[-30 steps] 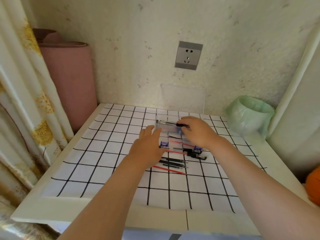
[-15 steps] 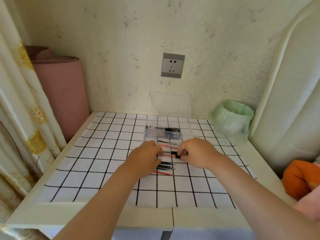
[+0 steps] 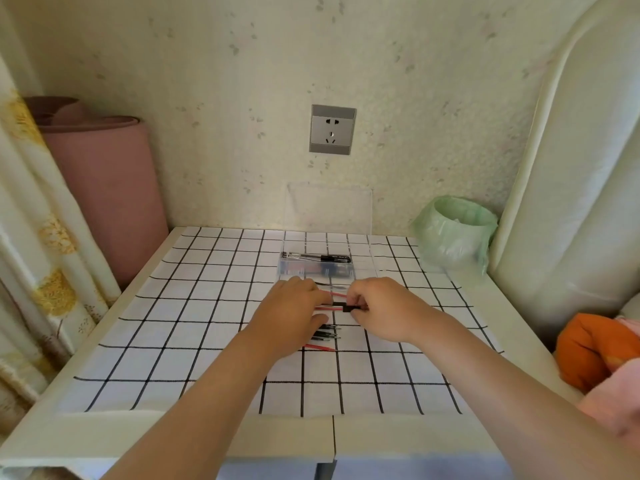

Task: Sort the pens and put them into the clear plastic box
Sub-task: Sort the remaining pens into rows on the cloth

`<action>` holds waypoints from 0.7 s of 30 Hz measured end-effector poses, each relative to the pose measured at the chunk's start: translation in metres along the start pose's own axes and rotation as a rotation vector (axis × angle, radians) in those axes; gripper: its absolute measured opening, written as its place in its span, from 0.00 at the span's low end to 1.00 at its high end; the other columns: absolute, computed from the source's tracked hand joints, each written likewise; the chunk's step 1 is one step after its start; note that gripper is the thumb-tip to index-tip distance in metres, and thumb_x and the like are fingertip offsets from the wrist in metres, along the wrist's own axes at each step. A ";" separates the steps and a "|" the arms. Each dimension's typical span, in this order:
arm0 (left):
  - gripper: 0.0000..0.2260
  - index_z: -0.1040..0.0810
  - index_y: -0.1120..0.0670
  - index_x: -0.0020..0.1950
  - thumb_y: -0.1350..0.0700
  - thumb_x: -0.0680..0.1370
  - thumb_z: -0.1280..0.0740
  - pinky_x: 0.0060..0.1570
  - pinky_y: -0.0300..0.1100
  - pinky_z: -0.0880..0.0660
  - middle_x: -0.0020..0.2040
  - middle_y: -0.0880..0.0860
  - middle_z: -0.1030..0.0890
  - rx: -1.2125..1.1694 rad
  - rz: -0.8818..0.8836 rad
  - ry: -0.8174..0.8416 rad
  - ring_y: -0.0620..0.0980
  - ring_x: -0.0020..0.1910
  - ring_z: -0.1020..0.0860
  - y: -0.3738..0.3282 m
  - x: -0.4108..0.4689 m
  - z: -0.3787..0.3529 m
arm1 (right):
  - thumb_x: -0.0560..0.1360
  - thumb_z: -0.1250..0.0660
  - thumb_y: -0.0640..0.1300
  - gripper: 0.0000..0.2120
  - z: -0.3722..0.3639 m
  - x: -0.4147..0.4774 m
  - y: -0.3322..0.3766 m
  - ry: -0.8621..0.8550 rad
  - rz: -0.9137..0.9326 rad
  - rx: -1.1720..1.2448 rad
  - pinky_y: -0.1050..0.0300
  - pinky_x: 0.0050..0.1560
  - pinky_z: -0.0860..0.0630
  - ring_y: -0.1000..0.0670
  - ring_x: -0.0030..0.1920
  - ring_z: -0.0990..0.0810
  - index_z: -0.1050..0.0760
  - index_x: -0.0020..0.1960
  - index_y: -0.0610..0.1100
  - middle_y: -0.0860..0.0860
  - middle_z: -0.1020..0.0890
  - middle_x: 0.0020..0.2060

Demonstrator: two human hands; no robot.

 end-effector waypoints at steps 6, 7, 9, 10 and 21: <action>0.09 0.20 0.48 0.57 0.51 0.82 0.39 0.45 0.44 0.24 0.47 0.48 0.19 -0.162 0.109 0.104 0.48 0.44 0.22 0.000 0.001 0.000 | 0.81 0.41 0.48 0.09 -0.005 0.001 0.011 0.109 0.024 0.024 0.52 0.46 0.26 0.49 0.46 0.24 0.25 0.57 0.48 0.52 0.22 0.46; 0.09 0.20 0.49 0.55 0.52 0.82 0.39 0.41 0.40 0.26 0.45 0.48 0.20 -0.166 0.107 0.099 0.46 0.42 0.23 0.001 0.001 0.000 | 0.82 0.42 0.49 0.10 -0.006 0.001 0.013 0.132 0.028 0.013 0.51 0.47 0.26 0.48 0.46 0.24 0.24 0.56 0.47 0.50 0.21 0.45; 0.08 0.20 0.49 0.54 0.52 0.83 0.39 0.34 0.34 0.34 0.41 0.46 0.24 -0.151 0.104 0.087 0.44 0.37 0.27 0.002 0.001 0.002 | 0.83 0.43 0.49 0.12 -0.007 0.001 0.016 0.173 0.019 0.011 0.50 0.49 0.26 0.47 0.46 0.23 0.23 0.55 0.46 0.48 0.20 0.45; 0.08 0.20 0.49 0.54 0.52 0.83 0.39 0.33 0.33 0.36 0.41 0.46 0.24 -0.142 0.106 0.082 0.43 0.37 0.28 0.002 0.002 0.002 | 0.83 0.43 0.48 0.12 -0.008 0.002 0.017 0.183 0.009 0.027 0.50 0.50 0.25 0.46 0.47 0.22 0.23 0.54 0.46 0.47 0.19 0.45; 0.08 0.21 0.48 0.57 0.53 0.82 0.39 0.42 0.37 0.29 0.48 0.46 0.20 -0.187 0.110 0.095 0.45 0.45 0.24 0.004 -0.004 0.007 | 0.84 0.48 0.46 0.16 -0.008 0.000 0.030 0.172 0.029 -0.019 0.50 0.49 0.26 0.44 0.46 0.22 0.24 0.51 0.41 0.44 0.19 0.46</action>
Point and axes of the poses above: each hand's wrist, its own x-axis towards the middle knuckle, its own z-axis out of the back of the hand, y = z × x, the point moved 4 cm from there along x, towards the middle knuckle
